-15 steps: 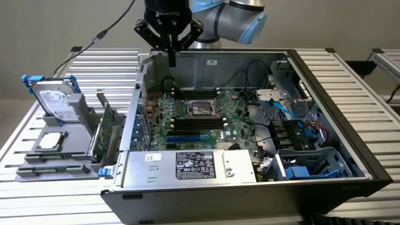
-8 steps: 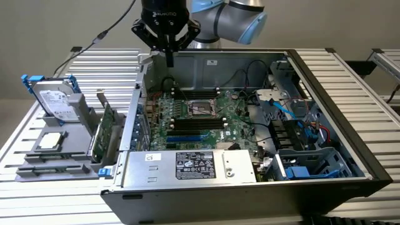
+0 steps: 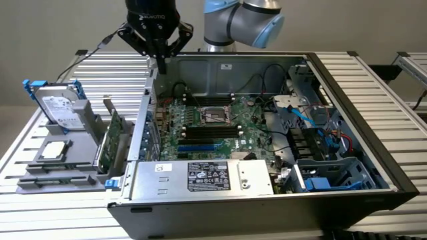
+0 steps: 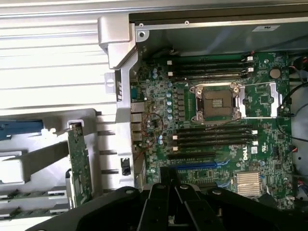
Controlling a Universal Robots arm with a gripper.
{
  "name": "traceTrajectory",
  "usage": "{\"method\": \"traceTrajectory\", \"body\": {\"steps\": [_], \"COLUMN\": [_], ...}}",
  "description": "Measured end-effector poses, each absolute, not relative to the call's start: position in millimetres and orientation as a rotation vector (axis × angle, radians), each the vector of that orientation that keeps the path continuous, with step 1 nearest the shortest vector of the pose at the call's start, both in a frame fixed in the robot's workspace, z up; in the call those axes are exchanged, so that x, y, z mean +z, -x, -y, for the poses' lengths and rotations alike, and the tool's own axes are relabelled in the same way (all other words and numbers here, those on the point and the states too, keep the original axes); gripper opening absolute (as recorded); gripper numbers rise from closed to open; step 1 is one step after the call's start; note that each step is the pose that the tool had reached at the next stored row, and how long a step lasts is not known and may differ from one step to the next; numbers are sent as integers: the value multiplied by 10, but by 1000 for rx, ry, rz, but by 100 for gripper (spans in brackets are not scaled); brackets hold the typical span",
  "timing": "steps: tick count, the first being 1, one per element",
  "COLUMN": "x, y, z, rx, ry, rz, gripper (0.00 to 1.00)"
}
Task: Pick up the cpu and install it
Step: 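Reach for the cpu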
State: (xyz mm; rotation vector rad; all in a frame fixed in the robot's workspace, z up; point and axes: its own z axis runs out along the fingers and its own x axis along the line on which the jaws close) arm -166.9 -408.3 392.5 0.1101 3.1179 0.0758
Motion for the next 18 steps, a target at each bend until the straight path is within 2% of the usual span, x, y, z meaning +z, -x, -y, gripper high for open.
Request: {"method": "traceTrajectory", "body": {"steps": [18], "x": [3904], "y": [2488], "z": [4158], "rx": [76], "ry": [-110], "rz": [-3118], "gripper": [11]}}
